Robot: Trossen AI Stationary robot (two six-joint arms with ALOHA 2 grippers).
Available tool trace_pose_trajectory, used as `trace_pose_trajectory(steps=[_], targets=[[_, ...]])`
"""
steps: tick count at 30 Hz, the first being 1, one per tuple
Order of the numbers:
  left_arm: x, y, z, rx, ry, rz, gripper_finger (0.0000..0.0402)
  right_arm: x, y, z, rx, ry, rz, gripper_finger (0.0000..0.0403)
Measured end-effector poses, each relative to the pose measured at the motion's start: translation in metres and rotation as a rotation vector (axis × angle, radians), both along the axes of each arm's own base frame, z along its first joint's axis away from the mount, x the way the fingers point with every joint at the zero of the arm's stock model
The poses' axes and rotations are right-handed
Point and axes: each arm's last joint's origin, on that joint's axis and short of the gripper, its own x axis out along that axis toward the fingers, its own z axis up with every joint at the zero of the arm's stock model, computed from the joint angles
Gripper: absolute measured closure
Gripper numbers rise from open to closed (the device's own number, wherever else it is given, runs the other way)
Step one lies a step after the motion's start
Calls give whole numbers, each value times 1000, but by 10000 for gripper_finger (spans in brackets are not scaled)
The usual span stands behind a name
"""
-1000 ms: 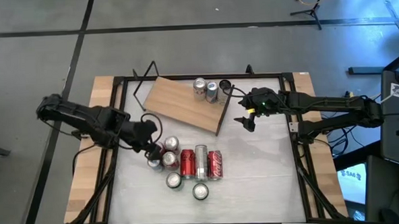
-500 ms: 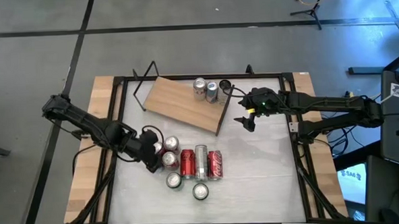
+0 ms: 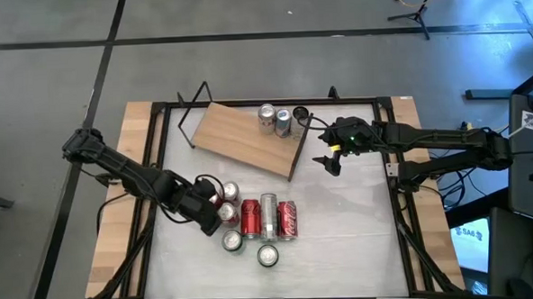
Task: Place canned beverage on shelf
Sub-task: Put the blue soda can on the shelf aligned with the other blue soda can
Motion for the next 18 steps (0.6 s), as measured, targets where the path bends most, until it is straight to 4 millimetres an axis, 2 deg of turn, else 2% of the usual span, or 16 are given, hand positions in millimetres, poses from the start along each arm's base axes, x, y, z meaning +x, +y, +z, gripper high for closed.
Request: trace_pose_trajectory(steps=[12,18], targets=[[2,-1,1,-16,-20,2,7,0,0,0,0,0,0,22],[-6,3,11,-18,-68,6,7,0,0,0,0,0,0,22]])
